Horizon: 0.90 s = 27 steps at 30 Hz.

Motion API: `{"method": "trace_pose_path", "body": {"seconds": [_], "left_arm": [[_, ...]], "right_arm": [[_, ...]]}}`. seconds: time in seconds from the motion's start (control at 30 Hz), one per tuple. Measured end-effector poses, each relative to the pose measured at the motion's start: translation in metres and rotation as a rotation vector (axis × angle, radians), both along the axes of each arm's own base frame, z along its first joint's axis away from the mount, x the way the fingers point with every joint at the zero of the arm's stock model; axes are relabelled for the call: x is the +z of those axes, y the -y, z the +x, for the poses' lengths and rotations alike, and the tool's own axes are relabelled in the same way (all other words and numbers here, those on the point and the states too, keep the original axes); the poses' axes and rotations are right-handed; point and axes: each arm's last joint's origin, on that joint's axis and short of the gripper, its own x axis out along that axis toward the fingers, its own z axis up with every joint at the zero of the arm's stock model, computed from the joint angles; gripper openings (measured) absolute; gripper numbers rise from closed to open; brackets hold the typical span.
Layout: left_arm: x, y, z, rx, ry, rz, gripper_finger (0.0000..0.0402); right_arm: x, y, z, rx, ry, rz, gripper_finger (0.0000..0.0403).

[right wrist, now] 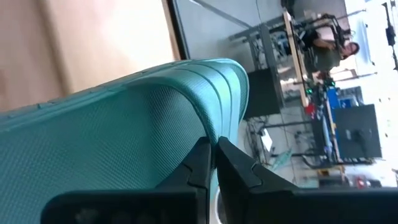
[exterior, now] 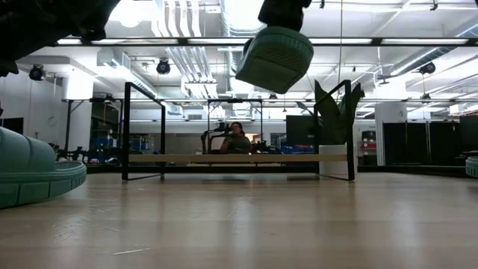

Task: Pick and place slides into the shelf
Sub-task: Put the green slipper on the shelf

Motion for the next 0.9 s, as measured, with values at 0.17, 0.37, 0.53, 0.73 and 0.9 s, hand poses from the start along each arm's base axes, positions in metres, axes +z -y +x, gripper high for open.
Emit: {"method": "trace_pose_path", "body": {"seconds": [0.17,0.37,0.53,0.73,0.9], "left_arm": [[0.000,0.000,0.000,0.000,0.000,0.000,0.0167],[0.000,0.000,0.000,0.000,0.000,0.000,0.0167],[0.000,0.000,0.000,0.000,0.000,0.000,0.0167],[0.000,0.000,0.000,0.000,0.000,0.000,0.0167],[0.000,0.000,0.000,0.000,0.000,0.000,0.0167]], "right_arm": [[0.000,0.024,0.004,-0.032,-0.057,-0.029,0.0011],[0.000,0.050,0.008,-0.077,-0.099,-0.038,0.0011],[0.000,0.069,0.008,-0.107,-0.140,-0.044,0.0011],[0.000,0.088,0.009,-0.121,-0.204,-0.053,0.0011],[0.000,0.101,0.009,-0.138,-0.237,-0.055,0.0011]]}}
